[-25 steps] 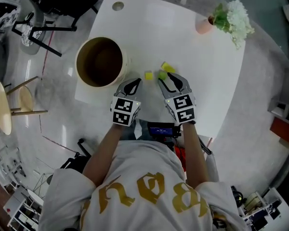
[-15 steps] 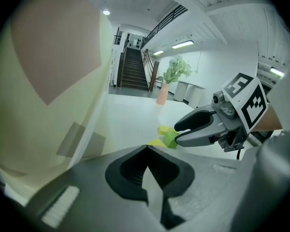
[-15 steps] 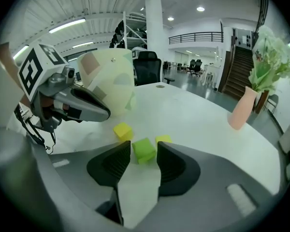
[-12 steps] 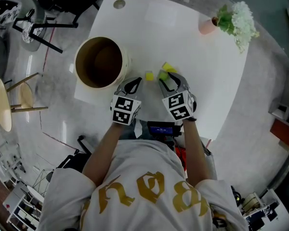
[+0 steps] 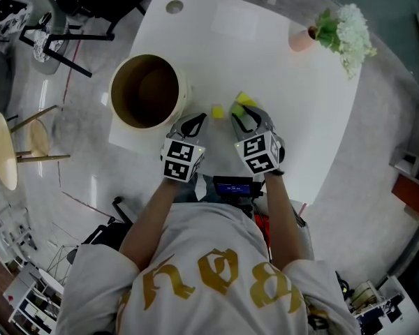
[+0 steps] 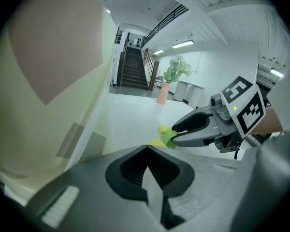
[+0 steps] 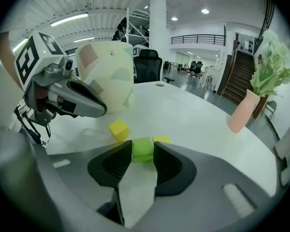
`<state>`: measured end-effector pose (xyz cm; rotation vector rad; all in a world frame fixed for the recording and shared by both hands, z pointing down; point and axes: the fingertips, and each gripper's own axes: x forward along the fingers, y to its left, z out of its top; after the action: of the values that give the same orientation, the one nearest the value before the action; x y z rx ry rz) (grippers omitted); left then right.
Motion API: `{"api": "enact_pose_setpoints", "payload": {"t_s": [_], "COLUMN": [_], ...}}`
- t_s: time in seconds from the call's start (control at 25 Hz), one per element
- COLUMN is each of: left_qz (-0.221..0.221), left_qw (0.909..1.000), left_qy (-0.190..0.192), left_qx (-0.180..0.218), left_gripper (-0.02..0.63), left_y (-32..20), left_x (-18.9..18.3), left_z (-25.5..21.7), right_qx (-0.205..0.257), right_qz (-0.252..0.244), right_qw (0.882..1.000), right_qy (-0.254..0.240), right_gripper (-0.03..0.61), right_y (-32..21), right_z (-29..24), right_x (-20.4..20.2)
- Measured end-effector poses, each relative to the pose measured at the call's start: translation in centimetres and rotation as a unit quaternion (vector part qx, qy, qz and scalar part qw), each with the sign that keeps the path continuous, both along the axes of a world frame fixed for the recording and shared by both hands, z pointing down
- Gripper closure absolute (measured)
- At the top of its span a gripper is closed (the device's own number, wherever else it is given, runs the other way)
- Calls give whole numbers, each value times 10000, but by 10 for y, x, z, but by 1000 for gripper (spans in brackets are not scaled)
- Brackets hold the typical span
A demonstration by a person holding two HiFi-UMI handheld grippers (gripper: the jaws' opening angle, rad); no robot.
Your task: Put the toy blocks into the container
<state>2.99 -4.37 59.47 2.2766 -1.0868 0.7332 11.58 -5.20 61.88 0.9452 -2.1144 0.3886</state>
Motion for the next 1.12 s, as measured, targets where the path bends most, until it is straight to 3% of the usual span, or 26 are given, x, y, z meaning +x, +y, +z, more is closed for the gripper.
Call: {"api": "enact_pose_setpoints", "payload": {"t_s": [0.44,1.12], "left_qz": [34,-60], "left_qw": [9999,9976], "left_qy": [104,474], "left_qx": [99,496], "left_gripper": [614,614], "left_y": [0,-5], "left_x": [4,6], "left_z": [-11,-66], "right_qx": [114,377], "right_qz": [387,941], "right_qw": [9985,9874], "right_qy": [-369,-1213], "right_gripper": [413,413], "right_y": [-2,-5], "right_z": [-15,-65], "right_x": [7,11]}}
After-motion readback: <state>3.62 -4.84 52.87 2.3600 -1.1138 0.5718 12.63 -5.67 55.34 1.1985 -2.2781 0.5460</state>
